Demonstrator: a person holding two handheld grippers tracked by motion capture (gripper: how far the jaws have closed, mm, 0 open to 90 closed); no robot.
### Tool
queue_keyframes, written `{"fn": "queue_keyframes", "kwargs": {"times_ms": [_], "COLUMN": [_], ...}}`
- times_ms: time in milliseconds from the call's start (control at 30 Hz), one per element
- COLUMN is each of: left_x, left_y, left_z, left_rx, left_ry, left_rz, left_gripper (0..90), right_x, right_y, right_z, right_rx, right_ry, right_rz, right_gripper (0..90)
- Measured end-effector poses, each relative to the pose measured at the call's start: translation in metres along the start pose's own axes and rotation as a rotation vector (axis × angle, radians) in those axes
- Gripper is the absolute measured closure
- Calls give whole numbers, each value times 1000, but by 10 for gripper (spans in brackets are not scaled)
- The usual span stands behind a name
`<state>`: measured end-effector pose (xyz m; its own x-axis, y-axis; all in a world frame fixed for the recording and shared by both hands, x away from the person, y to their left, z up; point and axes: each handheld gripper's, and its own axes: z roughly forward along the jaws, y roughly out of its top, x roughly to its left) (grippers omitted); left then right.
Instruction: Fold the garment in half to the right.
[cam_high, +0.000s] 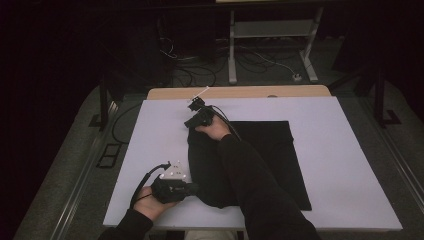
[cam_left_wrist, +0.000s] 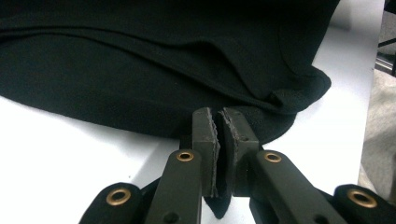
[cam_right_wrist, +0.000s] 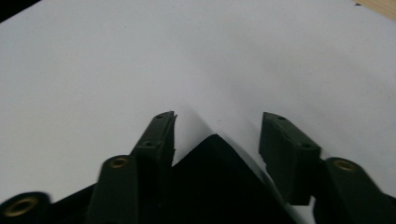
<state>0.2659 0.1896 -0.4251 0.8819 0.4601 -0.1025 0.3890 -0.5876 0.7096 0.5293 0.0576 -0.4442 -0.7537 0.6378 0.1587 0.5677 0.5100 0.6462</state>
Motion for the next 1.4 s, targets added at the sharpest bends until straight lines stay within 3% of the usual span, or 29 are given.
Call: {"fn": "queue_keyframes", "kwargs": {"times_ms": [267,567,767,1400], "left_x": [1,0,-3,-12], "left_y": [3,6,11,22], "left_z": [-2,-4,-5,-9], "left_rx": [-11,-43,-63,-94], "left_ry": [-9,-16,-15,-10], "left_rz": [-24,-43,-35,-3], "left_gripper": [831,831,831,831], "right_x": [3,-1,-1,-15], "right_y": [1,5,6,1], "right_z": [-4,-21,-33,-75], "right_rx": [29,25,13,-51], "right_ry": [-30,12,27,32], "right_rz": [-3,2,3,23], "right_gripper": [837,858,859,859]}}
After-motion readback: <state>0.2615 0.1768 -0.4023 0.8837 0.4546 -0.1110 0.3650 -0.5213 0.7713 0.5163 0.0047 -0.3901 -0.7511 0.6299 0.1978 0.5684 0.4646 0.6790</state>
